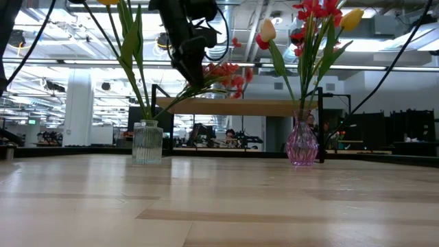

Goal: Pick and place flowers into a vace then onto a shelf
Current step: Put the red flower into the transparent vase

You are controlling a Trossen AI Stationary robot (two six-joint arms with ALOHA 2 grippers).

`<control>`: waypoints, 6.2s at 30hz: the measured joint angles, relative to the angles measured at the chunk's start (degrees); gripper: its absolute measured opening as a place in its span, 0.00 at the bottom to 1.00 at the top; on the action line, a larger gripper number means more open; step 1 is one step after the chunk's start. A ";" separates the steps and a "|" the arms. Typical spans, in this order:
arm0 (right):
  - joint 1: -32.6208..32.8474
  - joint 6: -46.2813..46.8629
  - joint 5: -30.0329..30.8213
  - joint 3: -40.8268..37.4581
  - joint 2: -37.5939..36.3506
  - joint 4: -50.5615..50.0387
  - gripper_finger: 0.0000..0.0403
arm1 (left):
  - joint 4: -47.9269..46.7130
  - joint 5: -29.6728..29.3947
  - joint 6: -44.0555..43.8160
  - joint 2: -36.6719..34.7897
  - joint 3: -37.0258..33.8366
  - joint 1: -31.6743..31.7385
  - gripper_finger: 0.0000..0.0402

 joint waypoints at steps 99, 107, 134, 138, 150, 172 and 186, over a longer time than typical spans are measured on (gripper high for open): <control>-0.81 0.08 0.04 0.00 -0.02 1.27 0.19 | -0.52 2.91 -1.35 -10.82 -1.71 -0.50 0.01; -1.32 0.08 0.09 0.00 -0.02 1.36 0.19 | 3.63 3.08 -1.10 -18.12 -9.51 1.19 0.01; -4.31 -0.01 -3.27 0.00 -0.04 4.28 0.19 | 18.53 4.94 -1.65 -36.37 -20.00 1.43 0.01; -4.31 -0.01 -3.32 0.00 -0.04 4.29 0.19 | 29.18 6.01 -2.68 -45.93 -33.11 2.95 0.01; -4.94 0.01 -3.23 0.04 -0.37 4.37 0.19 | 32.64 5.82 -3.68 -65.32 -44.61 6.35 0.01; -4.94 -0.47 -3.04 0.04 -0.33 4.25 0.19 | 34.72 4.62 -9.14 -71.96 -54.70 6.99 0.01; -4.94 -0.53 -3.04 0.04 -0.33 4.11 0.19 | 37.39 4.29 -10.19 -71.92 -58.22 6.99 0.01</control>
